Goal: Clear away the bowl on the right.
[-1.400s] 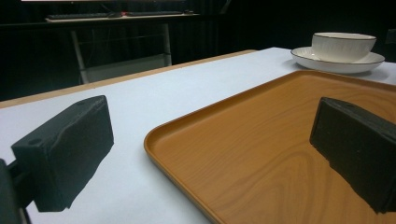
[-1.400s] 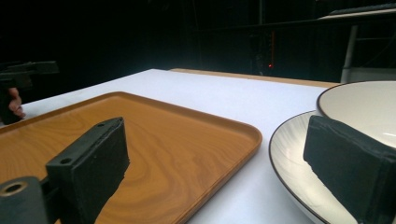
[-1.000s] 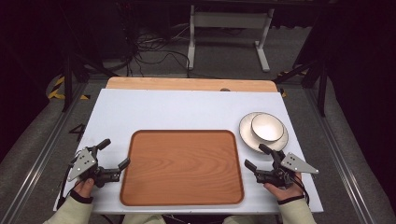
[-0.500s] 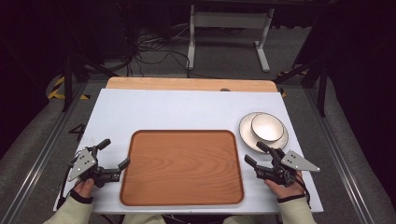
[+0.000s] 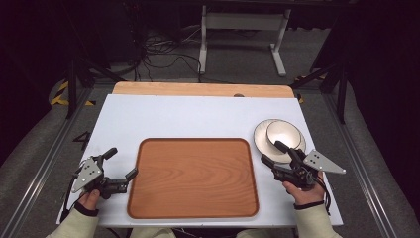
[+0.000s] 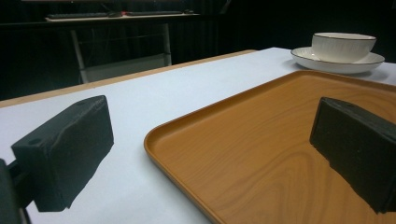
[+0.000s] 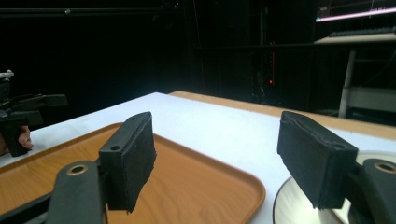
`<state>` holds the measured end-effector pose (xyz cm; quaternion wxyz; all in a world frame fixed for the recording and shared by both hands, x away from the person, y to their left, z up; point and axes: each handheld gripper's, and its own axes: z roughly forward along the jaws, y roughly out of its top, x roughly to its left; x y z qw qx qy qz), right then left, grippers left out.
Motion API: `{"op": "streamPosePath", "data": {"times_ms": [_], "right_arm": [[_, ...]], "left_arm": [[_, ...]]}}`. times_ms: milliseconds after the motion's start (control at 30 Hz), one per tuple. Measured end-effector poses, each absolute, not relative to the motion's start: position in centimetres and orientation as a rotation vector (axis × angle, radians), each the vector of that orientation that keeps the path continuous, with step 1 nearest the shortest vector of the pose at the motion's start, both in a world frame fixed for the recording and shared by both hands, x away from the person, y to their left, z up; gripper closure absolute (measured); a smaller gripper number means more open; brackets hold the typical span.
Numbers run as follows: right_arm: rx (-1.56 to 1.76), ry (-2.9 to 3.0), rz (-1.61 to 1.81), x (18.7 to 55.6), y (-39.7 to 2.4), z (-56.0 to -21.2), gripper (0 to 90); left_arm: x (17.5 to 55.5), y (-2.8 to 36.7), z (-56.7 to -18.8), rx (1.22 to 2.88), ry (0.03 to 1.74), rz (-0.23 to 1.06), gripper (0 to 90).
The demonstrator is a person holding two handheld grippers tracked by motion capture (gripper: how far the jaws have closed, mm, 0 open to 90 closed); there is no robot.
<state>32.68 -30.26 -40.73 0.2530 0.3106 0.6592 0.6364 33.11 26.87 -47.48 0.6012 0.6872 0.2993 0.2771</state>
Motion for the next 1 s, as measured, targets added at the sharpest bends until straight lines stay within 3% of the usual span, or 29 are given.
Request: {"op": "streamPosePath", "data": {"times_ms": [533,1000], "right_arm": [[0.771,1.805,1.684,33.3,-30.0,-37.5,27.5],[0.748,1.749,1.685,34.8,-31.1,-37.0,27.6]], "left_arm": [[33.1,26.9,-47.5,1.590,0.696,0.640,0.2],[33.1,26.8,-47.5,1.588,0.696,0.640,0.2]]}}
